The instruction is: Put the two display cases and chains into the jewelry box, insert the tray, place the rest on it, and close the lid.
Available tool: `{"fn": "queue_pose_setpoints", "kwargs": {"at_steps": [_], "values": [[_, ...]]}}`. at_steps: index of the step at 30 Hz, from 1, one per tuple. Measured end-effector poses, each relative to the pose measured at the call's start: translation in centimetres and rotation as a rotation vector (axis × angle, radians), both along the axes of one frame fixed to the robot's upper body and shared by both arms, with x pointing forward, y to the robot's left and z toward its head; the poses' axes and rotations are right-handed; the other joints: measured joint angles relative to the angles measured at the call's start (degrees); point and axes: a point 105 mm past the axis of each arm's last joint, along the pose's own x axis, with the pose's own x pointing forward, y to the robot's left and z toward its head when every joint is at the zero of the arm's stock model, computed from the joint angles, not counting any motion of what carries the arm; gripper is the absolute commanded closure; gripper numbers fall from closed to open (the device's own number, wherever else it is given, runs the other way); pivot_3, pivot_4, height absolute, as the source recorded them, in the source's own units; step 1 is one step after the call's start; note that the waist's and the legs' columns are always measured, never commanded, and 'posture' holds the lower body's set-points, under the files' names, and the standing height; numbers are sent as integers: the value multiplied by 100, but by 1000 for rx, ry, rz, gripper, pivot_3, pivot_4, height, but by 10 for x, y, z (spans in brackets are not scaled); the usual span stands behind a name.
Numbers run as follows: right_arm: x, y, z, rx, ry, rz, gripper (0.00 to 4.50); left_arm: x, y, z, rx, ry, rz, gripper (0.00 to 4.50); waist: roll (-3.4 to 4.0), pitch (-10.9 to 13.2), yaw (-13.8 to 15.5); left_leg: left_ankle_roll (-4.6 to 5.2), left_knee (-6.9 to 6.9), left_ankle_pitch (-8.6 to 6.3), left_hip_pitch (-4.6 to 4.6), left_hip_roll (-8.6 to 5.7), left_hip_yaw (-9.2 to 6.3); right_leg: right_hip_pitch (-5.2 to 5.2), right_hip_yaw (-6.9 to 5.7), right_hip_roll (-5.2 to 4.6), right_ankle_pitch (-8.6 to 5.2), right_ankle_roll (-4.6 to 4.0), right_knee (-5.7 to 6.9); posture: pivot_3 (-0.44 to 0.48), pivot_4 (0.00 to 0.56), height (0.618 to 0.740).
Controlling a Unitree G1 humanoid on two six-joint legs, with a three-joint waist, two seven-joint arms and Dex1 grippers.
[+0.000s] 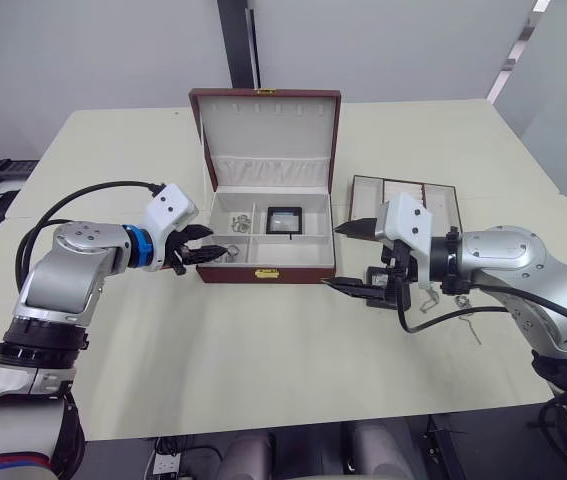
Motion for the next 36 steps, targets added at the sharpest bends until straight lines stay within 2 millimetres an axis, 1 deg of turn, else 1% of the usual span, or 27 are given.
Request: {"fn": "queue_pose_setpoints", "kwargs": {"at_steps": [2,3,4,5,7,8,10,12,14,16,18,20,21,22,24,29,33,36], "values": [[1,0,0,-1,-1,-6,0,-2,4,3,-22,-15,10,705,0,0,-5,0,-1,0,0,1,-1,-4,3,0,0,0,1,0,150,740],[1,-1,0,0,-3,-10,0,-2,8,8,-43,-36,24,341,0,0,-6,-1,-1,0,-1,1,-2,-6,4,0,0,0,2,0,150,740],[1,-1,1,0,-4,-12,0,-2,10,11,-50,-50,31,124,0,0,-5,-1,-1,0,-1,2,-3,-6,4,0,0,0,2,0,150,740],[2,-2,2,3,-7,-17,0,-5,14,18,-67,-78,43,51,0,0,-5,-1,-1,1,-2,2,-3,-7,5,0,0,0,2,0,150,740],[4,-10,5,4,-19,-41,0,-15,23,26,-87,-109,47,51,0,0,-9,-3,-2,1,-2,3,-3,-12,16,-2,0,0,1,0,150,740],[7,-21,8,3,-27,-76,0,-27,33,29,-98,-122,60,51,0,0,-16,-3,-4,1,-2,4,-1,-15,22,-3,0,0,-2,0,150,740],[11,-43,9,-16,-32,-148,0,-40,52,27,-104,-127,116,51,2,1,2,-3,-5,1,-2,5,-3,-16,22,-10,0,0,-3,0,150,740],[13,-65,7,-37,-29,-212,0,-54,72,20,-101,-124,194,51,1,1,17,7,-5,-5,-2,5,0,-13,21,-11,0,0,-6,0,150,740],[14,-91,1,-68,-28,-282,0,-71,94,10,-97,-120,289,51,2,2,26,12,-4,-8,1,8,4,-7,21,-14,0,1,-6,0,150,740],[15,-110,0,-94,-61,-332,0,-82,107,3,-97,-129,353,51,2,3,26,16,-3,-9,7,9,11,1,19,-13,1,3,-3,0,150,740],[14,-136,-3,-130,-103,-391,0,-100,119,-8,-93,-143,403,51,2,2,35,16,-3,-9,9,10,16,10,15,-13,1,3,-8,0,150,740],[9,-168,-14,-167,-92,-472,0,-117,128,-23,-99,-135,448,51,1,2,52,17,-3,-10,8,10,19,13,15,-13,1,4,-13,0,150,740],[5,-184,-21,-186,-72,-514,0,-124,131,-31,-105,-127,470,51,0,3,71,16,-3,-10,6,9,19,14,14,-14,1,4,-14,0,150,740],[1,-196,-27,-198,-54,-544,0,-128,133,-36,-109,-124,482,51,0,3,84,16,-2,-10,7,9,18,14,13,-14,2,4,-13,0,150,740],[-8,-209,-37,-215,-28,-565,0,-134,133,-41,-107,-125,490,51,2,2,103,16,-1,-9,11,9,18,16,13,-12,2,4,-9,0,150,740],[-29,-230,-59,-280,12,-592,0,-142,135,-50,-118,-131,521,51,6,0,93,17,-3,-10,16,7,25,19,17,-9,1,4,-9,0,150,740],[-43,-245,-79,-293,91,-631,0,-147,138,-58,-132,-116,561,51,6,0,89,17,-3,-10,16,6,26,19,19,-9,1,4,-9,0,150,740],[-46,-250,-80,-272,114,-659,0,-152,139,-63,-142,-99,574,51,7,-1,70,17,-3,-10,17,7,26,19,18,-8,1,4,-9,0,150,740]]}}
